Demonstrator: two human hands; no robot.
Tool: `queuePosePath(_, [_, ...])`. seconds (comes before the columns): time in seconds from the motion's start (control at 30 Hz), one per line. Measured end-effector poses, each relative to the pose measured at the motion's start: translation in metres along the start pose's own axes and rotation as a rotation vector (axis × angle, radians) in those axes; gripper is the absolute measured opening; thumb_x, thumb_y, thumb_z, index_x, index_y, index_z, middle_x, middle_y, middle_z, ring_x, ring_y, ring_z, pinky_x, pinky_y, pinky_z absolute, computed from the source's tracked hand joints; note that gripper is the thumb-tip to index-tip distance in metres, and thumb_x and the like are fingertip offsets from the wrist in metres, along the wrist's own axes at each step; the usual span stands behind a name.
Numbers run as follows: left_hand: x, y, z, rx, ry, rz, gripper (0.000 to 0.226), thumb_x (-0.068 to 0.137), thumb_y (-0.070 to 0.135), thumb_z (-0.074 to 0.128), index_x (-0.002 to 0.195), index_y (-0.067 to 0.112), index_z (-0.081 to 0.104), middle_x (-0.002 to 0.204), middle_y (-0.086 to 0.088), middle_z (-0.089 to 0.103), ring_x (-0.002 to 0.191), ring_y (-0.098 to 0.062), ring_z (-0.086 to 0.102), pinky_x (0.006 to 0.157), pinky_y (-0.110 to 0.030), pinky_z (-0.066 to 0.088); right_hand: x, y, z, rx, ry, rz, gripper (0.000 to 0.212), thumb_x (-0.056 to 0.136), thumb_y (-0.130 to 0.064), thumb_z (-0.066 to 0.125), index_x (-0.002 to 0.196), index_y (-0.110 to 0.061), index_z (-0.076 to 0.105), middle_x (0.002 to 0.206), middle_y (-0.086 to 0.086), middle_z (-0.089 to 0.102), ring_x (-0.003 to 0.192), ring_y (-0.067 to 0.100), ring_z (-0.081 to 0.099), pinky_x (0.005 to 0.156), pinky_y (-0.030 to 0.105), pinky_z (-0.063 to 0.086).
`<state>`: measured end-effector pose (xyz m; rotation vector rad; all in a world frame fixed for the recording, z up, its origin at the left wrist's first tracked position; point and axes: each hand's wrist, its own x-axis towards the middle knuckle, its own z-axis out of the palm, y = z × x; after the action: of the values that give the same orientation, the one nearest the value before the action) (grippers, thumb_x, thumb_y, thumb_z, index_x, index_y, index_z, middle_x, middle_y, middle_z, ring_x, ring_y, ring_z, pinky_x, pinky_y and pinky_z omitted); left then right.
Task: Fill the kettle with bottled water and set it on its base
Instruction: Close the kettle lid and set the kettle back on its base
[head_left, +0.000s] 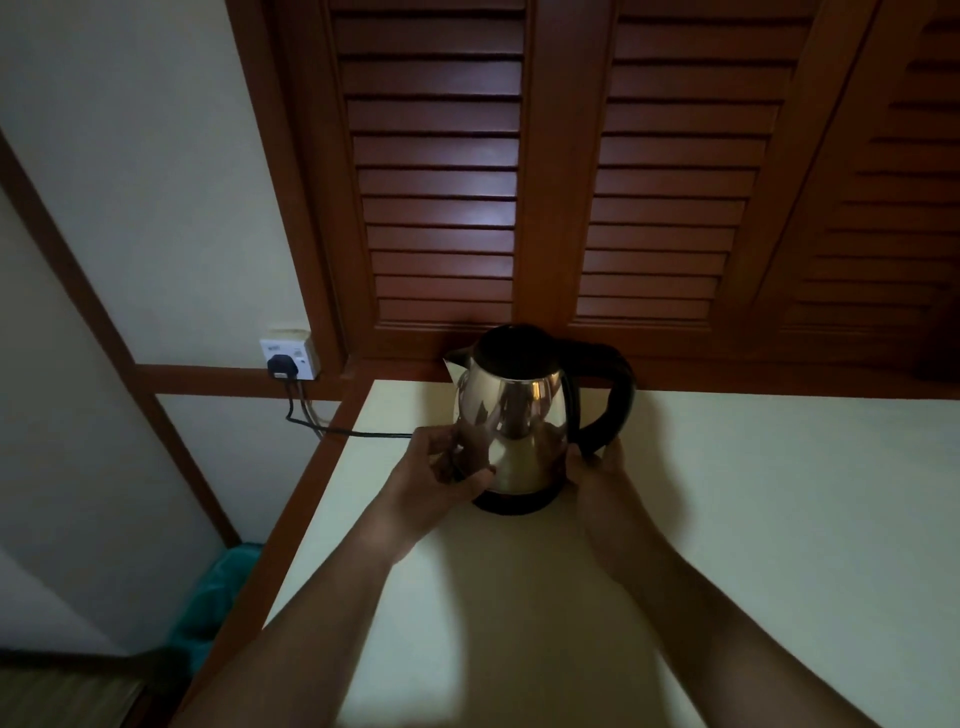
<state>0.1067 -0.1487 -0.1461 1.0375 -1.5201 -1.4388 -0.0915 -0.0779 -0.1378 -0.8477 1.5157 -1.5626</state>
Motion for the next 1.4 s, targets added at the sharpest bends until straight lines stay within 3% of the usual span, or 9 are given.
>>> queuePosePath(0.27, [-0.001, 0.019, 0.0, 0.125, -0.158, 0.061, 0.037, 0.083, 0.011, 0.086, 0.111, 0.011, 0.06, 0.088, 0.011, 0.07, 0.091, -0.006, 0.07, 0.078, -0.023, 0.056, -0.022, 0.011, 0.005, -0.032, -0.077, -0.033, 0.053, 0.097, -0.037, 0.063, 0.14, -0.048, 0.035, 0.132, -0.013, 0.064, 0.122, 0.008, 0.06, 0.106, 0.039, 0.046])
queuePosePath(0.4, [-0.002, 0.014, 0.004, 0.092, -0.066, 0.052, 0.046, 0.077, 0.019, 0.092, 0.113, 0.024, 0.064, 0.106, 0.01, 0.074, 0.11, -0.013, 0.071, 0.094, -0.033, 0.06, -0.018, 0.011, 0.002, 0.024, -0.03, 0.018, 0.071, 0.092, -0.029, 0.072, 0.146, -0.042, 0.027, 0.127, -0.008, 0.067, 0.117, 0.013, 0.063, 0.104, 0.042, 0.049])
queuePosePath(0.63, [-0.003, 0.017, 0.003, 0.089, -0.044, 0.056, 0.058, 0.073, 0.012, 0.094, 0.118, 0.026, 0.061, 0.105, 0.007, 0.073, 0.098, 0.002, 0.071, 0.08, -0.016, 0.057, -0.019, -0.005, -0.01, -0.012, -0.05, 0.093, 0.063, 0.082, -0.039, 0.081, 0.131, -0.031, 0.042, 0.128, -0.002, 0.067, 0.112, 0.015, 0.068, 0.095, 0.038, 0.056])
queuePosePath(0.73, [0.0, 0.025, -0.002, 0.084, -0.073, 0.077, 0.075, 0.072, 0.016, 0.096, 0.133, 0.028, 0.054, 0.114, 0.007, 0.072, 0.113, -0.009, 0.069, 0.088, -0.024, 0.06, -0.03, -0.025, -0.018, -0.203, 0.068, 0.045, 0.066, 0.083, -0.052, 0.075, 0.137, -0.029, 0.046, 0.127, -0.006, 0.061, 0.105, 0.015, 0.066, 0.089, 0.038, 0.056])
queuePosePath(0.9, [0.012, 0.043, 0.003, 0.06, -0.079, 0.192, 0.093, 0.071, 0.008, 0.095, 0.142, 0.036, 0.042, 0.133, 0.019, 0.058, 0.116, 0.009, 0.062, 0.085, -0.021, 0.059, -0.037, -0.052, -0.017, -0.362, 0.198, -0.25, 0.049, 0.09, -0.041, 0.07, 0.134, -0.027, 0.054, 0.122, -0.011, 0.059, 0.089, -0.008, 0.056, 0.065, 0.008, 0.041])
queuePosePath(1.03, [0.023, 0.04, 0.007, 0.098, -0.113, 0.169, 0.099, 0.068, 0.018, 0.097, 0.145, 0.038, 0.038, 0.14, 0.013, 0.058, 0.124, -0.006, 0.062, 0.09, -0.025, 0.06, -0.036, -0.06, -0.002, -0.386, 0.004, -0.252, 0.025, 0.094, -0.039, 0.067, 0.112, -0.052, 0.055, 0.099, -0.027, 0.057, 0.091, -0.008, 0.057, 0.072, 0.012, 0.042])
queuePosePath(1.1, [0.024, 0.034, 0.008, 0.113, -0.108, 0.15, 0.093, 0.074, 0.019, 0.096, 0.143, 0.043, 0.039, 0.136, 0.017, 0.06, 0.12, -0.003, 0.064, 0.09, -0.024, 0.059, -0.033, -0.06, 0.004, -0.404, -0.065, -0.287, 0.031, 0.095, -0.036, 0.065, 0.109, -0.06, 0.051, 0.101, -0.036, 0.057, 0.1, -0.008, 0.059, 0.083, 0.018, 0.048])
queuePosePath(1.17, [0.025, 0.028, 0.009, 0.123, -0.088, 0.149, 0.088, 0.075, 0.022, 0.095, 0.142, 0.044, 0.043, 0.132, 0.017, 0.064, 0.116, -0.001, 0.067, 0.089, -0.025, 0.06, -0.03, -0.061, 0.005, -0.418, -0.077, -0.314, 0.038, 0.095, -0.035, 0.064, 0.125, -0.051, 0.05, 0.107, -0.038, 0.055, 0.102, -0.009, 0.057, 0.09, 0.022, 0.05])
queuePosePath(1.4, [0.027, 0.028, 0.009, 0.126, -0.084, 0.126, 0.089, 0.074, 0.016, 0.095, 0.143, 0.036, 0.043, 0.128, 0.015, 0.062, 0.103, 0.007, 0.068, 0.078, -0.018, 0.058, -0.01, -0.058, 0.005, -0.485, -0.032, -0.38, 0.041, 0.087, -0.041, 0.069, 0.125, -0.032, 0.056, 0.127, -0.012, 0.06, 0.11, 0.001, 0.063, 0.091, 0.033, 0.059])
